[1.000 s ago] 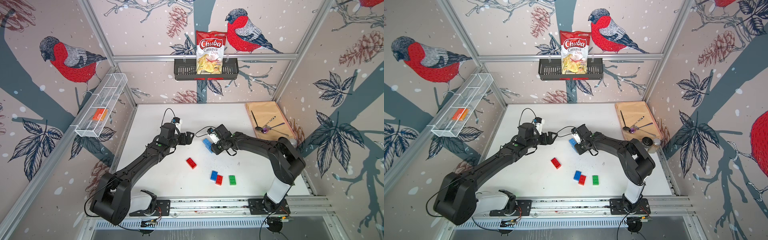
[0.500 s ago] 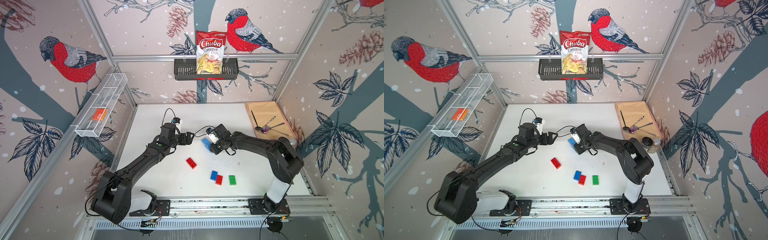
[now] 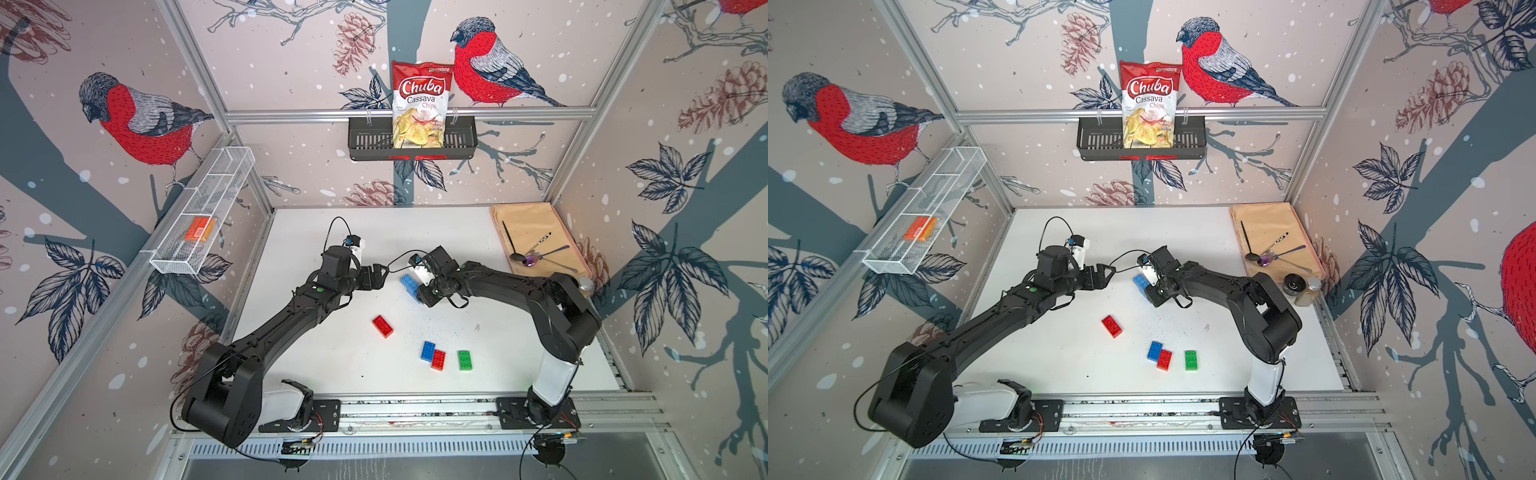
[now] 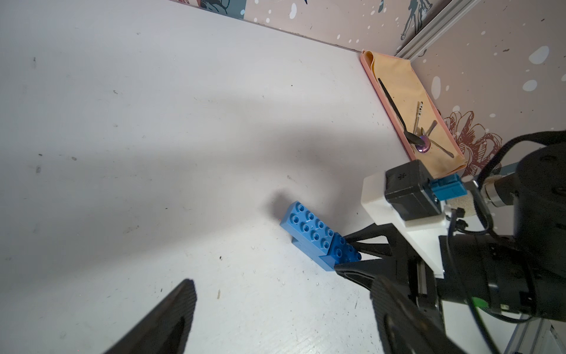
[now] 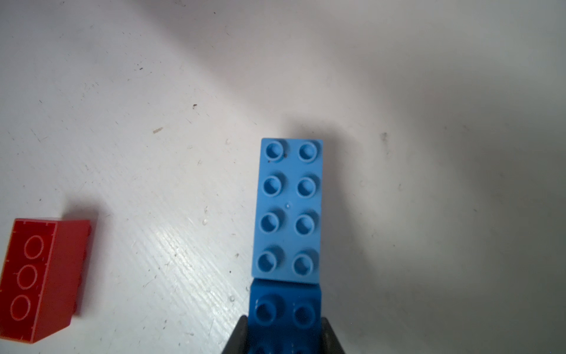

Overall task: Assemble a rectangle with lego
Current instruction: Assemble the lego brick with the lego brick, then move the lego brick at the center of the board.

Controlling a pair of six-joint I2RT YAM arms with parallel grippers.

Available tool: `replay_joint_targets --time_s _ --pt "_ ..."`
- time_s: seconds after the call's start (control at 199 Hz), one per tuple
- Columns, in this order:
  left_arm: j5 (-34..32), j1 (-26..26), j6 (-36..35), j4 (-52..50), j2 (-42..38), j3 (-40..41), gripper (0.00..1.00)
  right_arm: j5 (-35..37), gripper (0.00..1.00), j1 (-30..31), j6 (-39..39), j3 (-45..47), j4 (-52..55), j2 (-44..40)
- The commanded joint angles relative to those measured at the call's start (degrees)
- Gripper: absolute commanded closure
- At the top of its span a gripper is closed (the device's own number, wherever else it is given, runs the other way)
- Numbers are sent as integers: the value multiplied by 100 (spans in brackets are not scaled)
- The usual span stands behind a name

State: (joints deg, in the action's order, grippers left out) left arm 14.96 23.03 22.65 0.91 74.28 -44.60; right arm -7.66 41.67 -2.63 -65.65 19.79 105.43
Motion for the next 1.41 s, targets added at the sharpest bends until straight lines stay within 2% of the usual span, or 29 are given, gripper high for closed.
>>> replay_joint_targets --time_s 0.0,0.196,0.437,0.673,0.894,1.402 --pt "49 0 13 187 -32 -13 10 46 77 17 74 57 624 102" --pt "39 0 11 175 -63 -13 10 173 55 18 147 -1 419 -140" --pt "23 0 18 168 -95 4 10 226 47 65 263 -57 128 -231" --pt "35 0 11 181 -92 9 10 427 47 57 304 -84 -273 -459" --pt "20 0 6 170 -94 4 10 318 53 16 237 -420 -269 -107" --pt "22 0 7 170 -43 -13 11 450 62 148 114 -388 -204 110"
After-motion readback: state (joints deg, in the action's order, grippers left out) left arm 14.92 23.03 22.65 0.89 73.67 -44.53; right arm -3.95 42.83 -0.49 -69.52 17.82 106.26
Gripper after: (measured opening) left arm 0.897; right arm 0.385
